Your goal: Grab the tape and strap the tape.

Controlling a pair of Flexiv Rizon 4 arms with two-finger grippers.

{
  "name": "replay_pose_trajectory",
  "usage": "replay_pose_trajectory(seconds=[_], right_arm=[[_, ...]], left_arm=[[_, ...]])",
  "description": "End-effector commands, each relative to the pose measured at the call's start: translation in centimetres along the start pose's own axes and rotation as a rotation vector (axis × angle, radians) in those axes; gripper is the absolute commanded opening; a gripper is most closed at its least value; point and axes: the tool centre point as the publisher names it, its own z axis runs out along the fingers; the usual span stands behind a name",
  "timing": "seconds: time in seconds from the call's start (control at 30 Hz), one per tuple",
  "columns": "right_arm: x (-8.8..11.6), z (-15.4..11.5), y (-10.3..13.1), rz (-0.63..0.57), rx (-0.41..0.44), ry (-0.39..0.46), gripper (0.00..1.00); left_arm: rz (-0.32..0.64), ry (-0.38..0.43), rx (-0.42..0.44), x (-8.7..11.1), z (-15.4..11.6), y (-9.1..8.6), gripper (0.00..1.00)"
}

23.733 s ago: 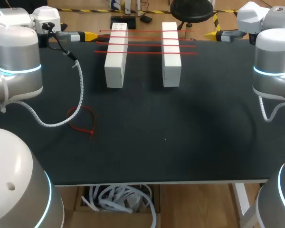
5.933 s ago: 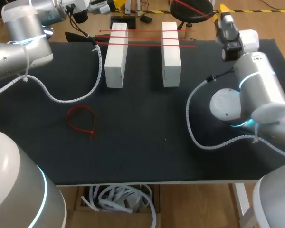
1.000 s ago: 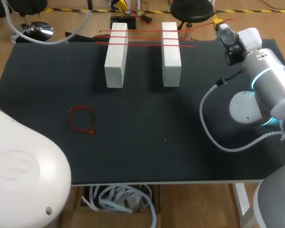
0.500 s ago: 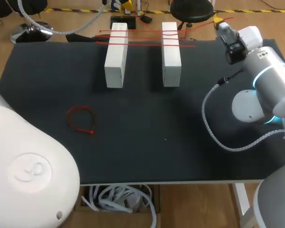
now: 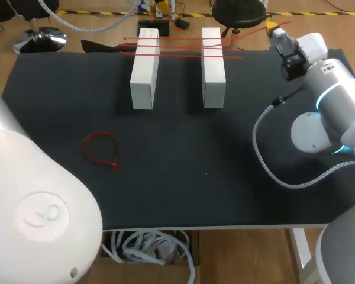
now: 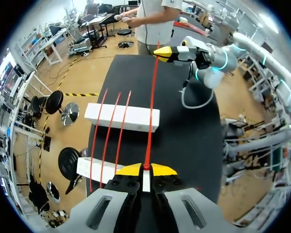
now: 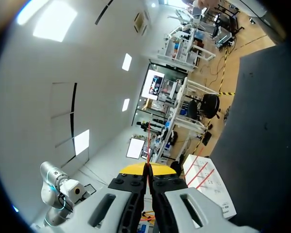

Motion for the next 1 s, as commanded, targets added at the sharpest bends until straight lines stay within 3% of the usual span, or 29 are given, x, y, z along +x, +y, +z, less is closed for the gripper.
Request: replay_pose_trajectory(seconds=[0.03, 0.5, 0.7, 1.0], right_arm=[[-0.1, 0.0, 0.2, 0.000, 0.009, 0.003, 0.00], [-0.1, 0.0, 0.2, 0.000, 0.009, 0.003, 0.00], [-0.1, 0.0, 0.2, 0.000, 0.009, 0.003, 0.00], [-0.1, 0.0, 0.2, 0.000, 0.009, 0.003, 0.00]], left_arm=[[0.012, 0.013, -0.030, -0.5, -0.1, -0.4, 0.00], [0.012, 0.013, -0.030, -0.5, -0.1, -0.4, 0.00], [-0.056, 0.002, -0.199, -0.4, 0.2, -1.3, 0.00], [-0.063, 0.019, -0.233, -0.1, 0.7, -2.4, 0.00]])
